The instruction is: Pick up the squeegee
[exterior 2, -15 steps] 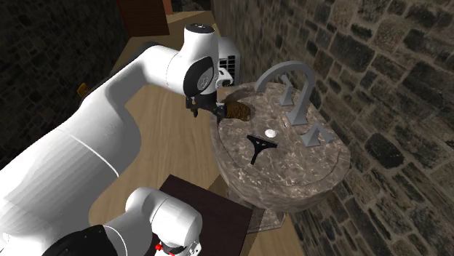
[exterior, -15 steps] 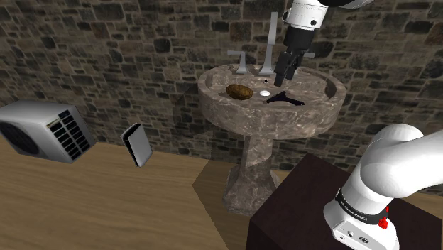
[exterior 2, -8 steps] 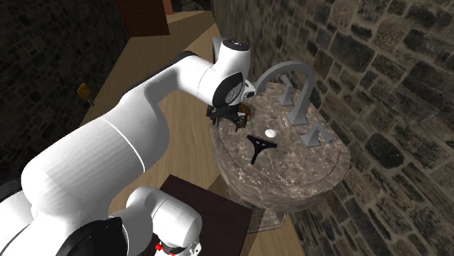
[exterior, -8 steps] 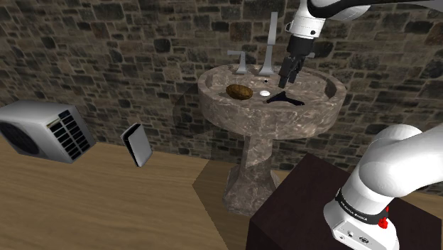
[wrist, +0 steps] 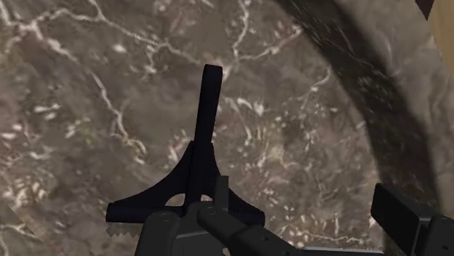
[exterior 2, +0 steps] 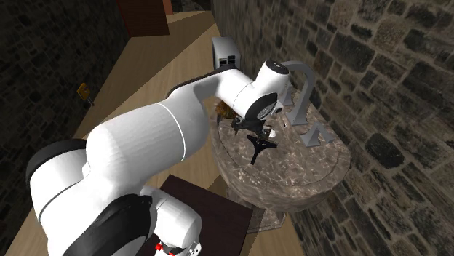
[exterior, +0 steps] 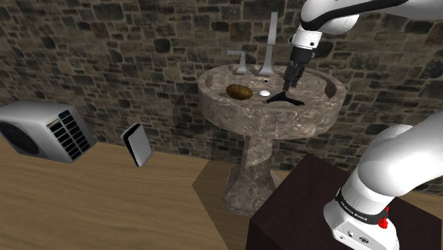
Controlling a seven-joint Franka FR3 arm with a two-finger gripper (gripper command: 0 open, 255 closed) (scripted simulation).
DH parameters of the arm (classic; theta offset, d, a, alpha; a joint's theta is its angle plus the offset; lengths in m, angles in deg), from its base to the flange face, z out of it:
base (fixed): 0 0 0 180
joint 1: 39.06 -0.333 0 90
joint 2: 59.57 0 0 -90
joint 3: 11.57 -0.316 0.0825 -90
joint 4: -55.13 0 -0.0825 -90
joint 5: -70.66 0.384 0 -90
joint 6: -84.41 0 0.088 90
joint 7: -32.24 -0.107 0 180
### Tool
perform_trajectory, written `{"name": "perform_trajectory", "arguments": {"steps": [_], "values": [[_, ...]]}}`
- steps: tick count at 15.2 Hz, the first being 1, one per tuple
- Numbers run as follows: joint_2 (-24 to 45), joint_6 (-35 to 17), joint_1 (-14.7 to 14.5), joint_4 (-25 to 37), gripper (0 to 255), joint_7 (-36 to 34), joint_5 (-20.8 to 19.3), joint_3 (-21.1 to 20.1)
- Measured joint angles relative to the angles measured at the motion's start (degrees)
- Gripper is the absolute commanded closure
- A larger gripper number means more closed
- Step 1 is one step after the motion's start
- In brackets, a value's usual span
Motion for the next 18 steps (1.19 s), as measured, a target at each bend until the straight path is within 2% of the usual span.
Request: {"name": "perform_trajectory", "arguments": {"steps": [5,13,14,18], "values": [[8.8,-2.2,0.2,3.8,0,7.4,1.7,5.9],[11.4,-7.7,0.2,0.2,0,9.8,2.6,7.2],[11.5,-8.0,0.2,0.0,255,9.8,2.6,7.2],[11.6,-8.1,0.2,0.0,255,9.8,2.7,7.2]]}}
